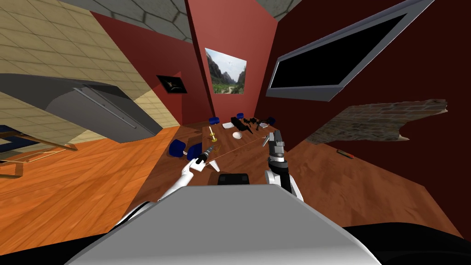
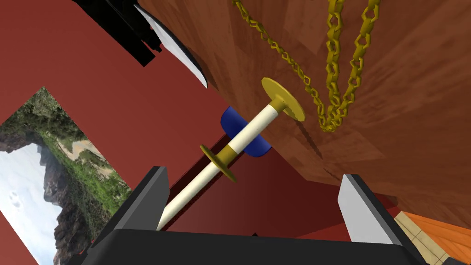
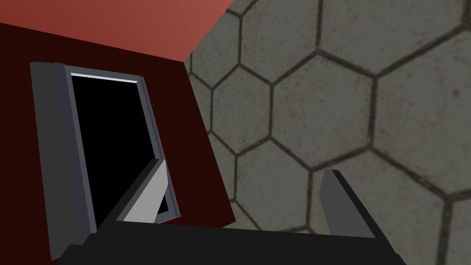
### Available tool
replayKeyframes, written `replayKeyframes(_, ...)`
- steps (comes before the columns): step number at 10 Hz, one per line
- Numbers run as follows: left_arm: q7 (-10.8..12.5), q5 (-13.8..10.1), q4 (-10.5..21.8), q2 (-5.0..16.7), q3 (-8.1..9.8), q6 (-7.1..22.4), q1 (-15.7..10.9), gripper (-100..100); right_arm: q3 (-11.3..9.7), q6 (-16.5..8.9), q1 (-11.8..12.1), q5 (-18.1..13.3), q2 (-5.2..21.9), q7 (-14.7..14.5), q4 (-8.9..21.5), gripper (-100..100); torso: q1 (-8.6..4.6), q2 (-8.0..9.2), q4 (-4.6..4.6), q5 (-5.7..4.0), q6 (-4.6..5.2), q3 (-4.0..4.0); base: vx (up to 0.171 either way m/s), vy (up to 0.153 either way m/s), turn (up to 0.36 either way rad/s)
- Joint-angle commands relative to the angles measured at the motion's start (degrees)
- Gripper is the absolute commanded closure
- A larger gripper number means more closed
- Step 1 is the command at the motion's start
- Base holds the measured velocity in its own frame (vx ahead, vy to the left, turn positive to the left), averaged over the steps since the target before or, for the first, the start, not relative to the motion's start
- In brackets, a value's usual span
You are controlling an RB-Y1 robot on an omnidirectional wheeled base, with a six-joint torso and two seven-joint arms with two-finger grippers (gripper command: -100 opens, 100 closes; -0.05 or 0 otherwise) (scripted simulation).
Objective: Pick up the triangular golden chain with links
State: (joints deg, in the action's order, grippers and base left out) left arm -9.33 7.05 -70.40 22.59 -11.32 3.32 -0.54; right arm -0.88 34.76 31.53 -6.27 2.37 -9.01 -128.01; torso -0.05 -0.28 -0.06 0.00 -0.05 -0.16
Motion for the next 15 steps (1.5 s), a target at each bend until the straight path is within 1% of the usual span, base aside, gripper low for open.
replayKeyframes(1,0.8,0.8,1.8,-0.5,-0.21,2.4,-0.4,-100,0.0,0.0,0.0,0.0,0.0,0.0,0.0,0,0.00,0.00,0.00,0.00,0.00,0.00,0.061,-0.026,0.018)
replayKeyframes(6,2.5,2.3,6.6,-0.8,-1.04,6.3,-1.4,-100,0.0,0.0,0.0,0.0,0.0,0.0,0.0,0,-0.06,0.04,0.01,-0.02,0.01,0.02,0.043,-0.031,0.004)
replayKeyframes(7,2.1,2.5,6.4,-1.2,-0.64,5.6,-1.2,-100,0.0,0.0,0.0,0.0,0.0,0.0,0.0,0,-0.04,0.04,0.01,-0.01,0.01,0.02,0.017,-0.012,0.000)
replayKeyframes(8,2.2,2.5,6.6,-1.3,-0.65,5.6,-1.3,0,0.0,0.0,0.0,0.0,0.0,0.0,0.0,0,0.02,0.10,0.02,-0.01,0.01,0.06,0.000,0.000,0.000)
replayKeyframes(9,1.9,3.3,6.2,-2.2,1.52,5.6,-0.4,-100,0.0,0.0,0.0,0.0,0.0,0.0,0.0,0,0.05,0.16,0.04,0.00,0.01,0.09,-0.008,0.010,-0.224)
replayKeyframes(10,1.7,4.0,5.8,-3.2,3.33,5.7,0.5,-100,0.0,0.0,0.0,0.0,0.0,0.0,0.0,0,0.10,0.21,0.05,0.01,0.05,0.12,-0.018,0.041,-0.348)
replayKeyframes(11,1.7,4.0,5.8,-3.2,3.70,5.7,0.5,-100,0.0,0.0,0.0,0.0,0.0,0.0,0.0,0,0.20,0.26,0.06,0.03,0.05,0.15,-0.022,0.044,-0.124)
replayKeyframes(12,1.5,4.8,5.4,-4.2,5.87,5.7,1.3,-100,0.0,0.0,0.0,0.0,0.0,0.0,0.0,0,0.23,0.28,0.06,0.04,-0.01,0.16,-0.022,0.030,-0.218)
replayKeyframes(13,1.2,5.5,5.0,-5.1,7.40,5.8,2.2,-100,0.0,0.0,0.0,0.0,0.0,0.0,0.0,0,0.20,0.29,0.07,0.03,0.03,0.17,-0.029,0.038,-0.338)
replayKeyframes(14,1.2,5.5,5.0,-5.1,8.04,5.8,2.2,-100,0.0,0.0,0.0,0.0,0.0,0.0,0.0,0,0.21,0.32,0.07,0.04,0.04,0.18,-0.024,0.037,-0.101)
replayKeyframes(15,1.0,6.3,4.6,-6.1,10.22,5.8,3.0,-100,0.0,0.0,0.0,0.0,0.0,0.0,0.0,0,0.22,0.29,0.07,0.04,-0.02,0.17,-0.021,0.026,-0.184)
